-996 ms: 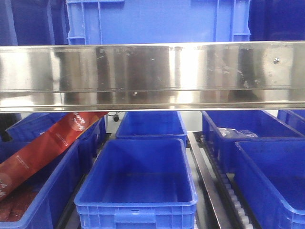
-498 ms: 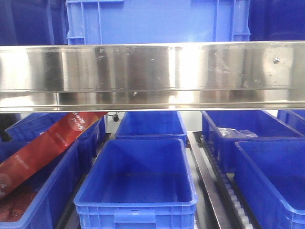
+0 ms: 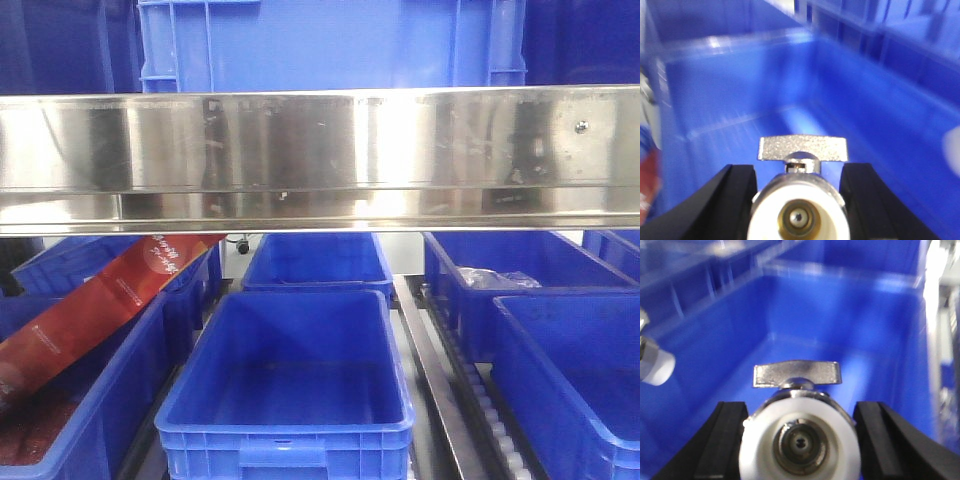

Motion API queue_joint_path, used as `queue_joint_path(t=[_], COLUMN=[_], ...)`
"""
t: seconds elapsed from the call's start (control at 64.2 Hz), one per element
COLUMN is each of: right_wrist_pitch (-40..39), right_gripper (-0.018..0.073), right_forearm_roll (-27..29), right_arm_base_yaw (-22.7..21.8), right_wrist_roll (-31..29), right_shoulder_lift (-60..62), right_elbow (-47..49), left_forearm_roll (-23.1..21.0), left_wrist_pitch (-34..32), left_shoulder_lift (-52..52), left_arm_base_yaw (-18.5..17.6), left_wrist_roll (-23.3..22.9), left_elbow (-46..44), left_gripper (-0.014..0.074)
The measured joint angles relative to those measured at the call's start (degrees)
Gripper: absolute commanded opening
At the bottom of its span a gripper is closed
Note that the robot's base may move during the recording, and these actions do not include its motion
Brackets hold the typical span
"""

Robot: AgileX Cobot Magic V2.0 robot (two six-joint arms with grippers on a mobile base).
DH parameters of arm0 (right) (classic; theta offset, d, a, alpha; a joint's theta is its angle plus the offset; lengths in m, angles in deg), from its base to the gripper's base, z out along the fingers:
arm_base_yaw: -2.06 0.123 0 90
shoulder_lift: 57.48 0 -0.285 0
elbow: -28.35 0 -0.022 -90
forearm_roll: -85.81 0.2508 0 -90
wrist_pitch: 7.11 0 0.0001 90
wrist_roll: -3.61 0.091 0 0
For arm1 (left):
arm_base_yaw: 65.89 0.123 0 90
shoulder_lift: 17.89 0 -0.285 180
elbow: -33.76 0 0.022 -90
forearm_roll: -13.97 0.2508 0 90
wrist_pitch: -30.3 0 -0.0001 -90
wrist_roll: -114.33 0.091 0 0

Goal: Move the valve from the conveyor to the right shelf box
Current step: 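Lower both held valves into a blue bin on the shelf, then open both grippers to release the valves into the bin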

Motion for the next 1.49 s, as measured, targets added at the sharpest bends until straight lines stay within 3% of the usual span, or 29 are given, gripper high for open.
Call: queue_joint_path(t=[0.125,0.265,0.389,0.529,0.623,0.732,0.81,0.903,0.996,1.152,1.354,1.495], right_wrist_pitch=[0.0,0.0,-0.54,-2.61,-4.87,-6.02,-6.1,-6.1,-6.1,-6.1,-4.52,-2.91], right_gripper=[-0.0162,-0.0141,0.0096,0.0396,0.0499,0.053,0.0522,0.0412,0.02,-0.0172,-0.0167,-0.0167], right_forearm_roll=[0.13,0.13,-0.01,-0.09,-0.09,-0.09,-0.09,-0.09,-0.09,-0.09,0.92,1.32], right_arm_base_yaw=[0.0,0.0,0.0,0.0,0.0,0.0,0.0,0.0,0.0,0.0,0.0,0.0], right_wrist_roll=[0.0,0.0,0.0,0.0,0.0,0.0,0.0,0.0,0.0,0.0,0.0,0.0], right_shoulder_lift=[-2.7,-3.61,-3.61,-3.61,-3.61,-3.61,-3.61,-3.61,-3.61,-3.61,-2.83,0.03], right_elbow=[0.02,0.12,0.23,0.23,0.49,0.93,0.93,0.93,0.93,0.93,0.93,0.8], left_forearm_roll=[-0.1,-0.23,-0.33,-0.54,-0.67,-0.67,-0.67,-0.67,-0.67,-0.67,-1.08,-1.56], left_wrist_pitch=[0.49,0.85,0.85,-0.11,-0.23,-0.23,-0.23,-0.23,-0.23,-0.33,0.3,4.13], left_shoulder_lift=[-2.44,-3.0,-3.0,-2.89,-2.8,-2.8,-2.8,-2.8,-2.39,-1.53,-0.89,1.61], left_arm_base_yaw=[0.0,0.0,0.0,-0.14,-0.14,-0.14,-0.24,-0.24,-0.24,-0.24,-0.24,-0.24], left_wrist_roll=[-0.06,-0.06,-0.06,-0.06,-0.06,-0.06,-0.06,-0.06,-0.06,-0.06,-0.06,-0.06], left_elbow=[0.0,0.0,-0.12,-0.35,-0.47,-0.47,-0.47,-0.47,-0.71,-0.99,-0.99,-0.99], left_gripper=[-0.0066,0.0151,0.0328,0.0426,0.0449,0.0444,0.0444,0.0398,0.0242,-0.0115,-0.0111,-0.0111])
